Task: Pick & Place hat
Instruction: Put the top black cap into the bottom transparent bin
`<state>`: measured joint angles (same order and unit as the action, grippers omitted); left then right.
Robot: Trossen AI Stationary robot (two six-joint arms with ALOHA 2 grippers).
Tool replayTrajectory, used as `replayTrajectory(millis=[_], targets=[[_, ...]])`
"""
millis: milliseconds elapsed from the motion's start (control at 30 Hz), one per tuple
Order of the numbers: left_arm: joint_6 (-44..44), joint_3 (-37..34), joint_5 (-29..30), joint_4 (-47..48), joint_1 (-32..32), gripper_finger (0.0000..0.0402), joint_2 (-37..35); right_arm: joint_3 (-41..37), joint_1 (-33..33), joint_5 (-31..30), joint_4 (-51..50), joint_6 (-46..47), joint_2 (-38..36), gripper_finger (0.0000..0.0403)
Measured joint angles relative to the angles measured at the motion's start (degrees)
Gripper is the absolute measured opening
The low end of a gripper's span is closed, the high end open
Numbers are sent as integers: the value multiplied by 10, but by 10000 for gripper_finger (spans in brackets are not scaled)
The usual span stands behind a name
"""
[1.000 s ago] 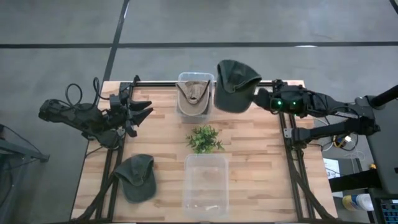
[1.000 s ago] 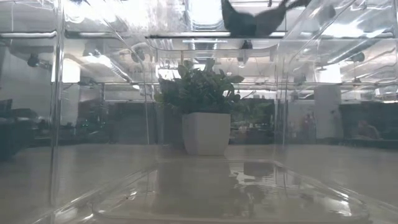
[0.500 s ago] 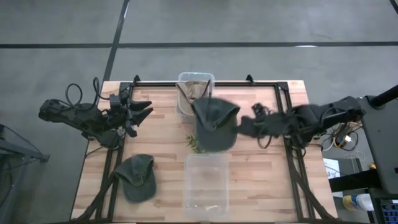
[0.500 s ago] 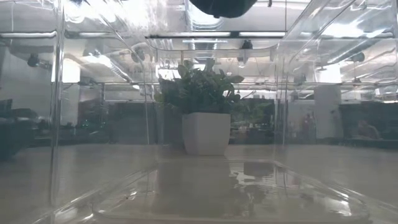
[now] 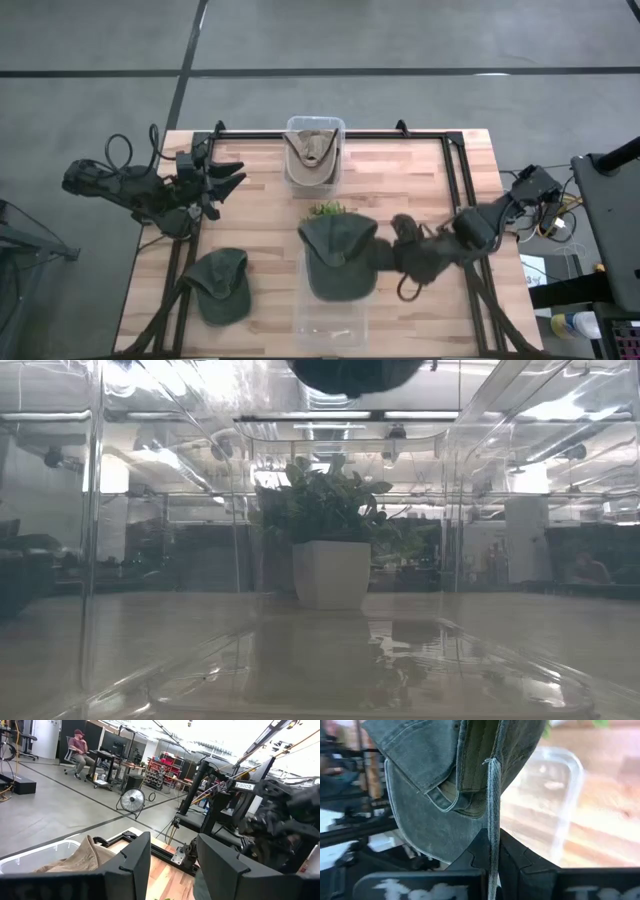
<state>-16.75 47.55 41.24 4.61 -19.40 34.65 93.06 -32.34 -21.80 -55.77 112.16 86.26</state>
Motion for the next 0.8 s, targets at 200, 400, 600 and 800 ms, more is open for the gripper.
replayTrajectory(millis=[200,400,600,800], targets=[[2,0,0,1,0,154,0,45,-34,6,-9,40,62,12],[2,0,0,1,0,154,0,87,-38,56,-32,40,127,13],[2,0,0,3,0,154,0,96,-38,73,-41,39,145,13],[2,0,0,4,0,154,0,86,-31,72,-40,38,145,13]])
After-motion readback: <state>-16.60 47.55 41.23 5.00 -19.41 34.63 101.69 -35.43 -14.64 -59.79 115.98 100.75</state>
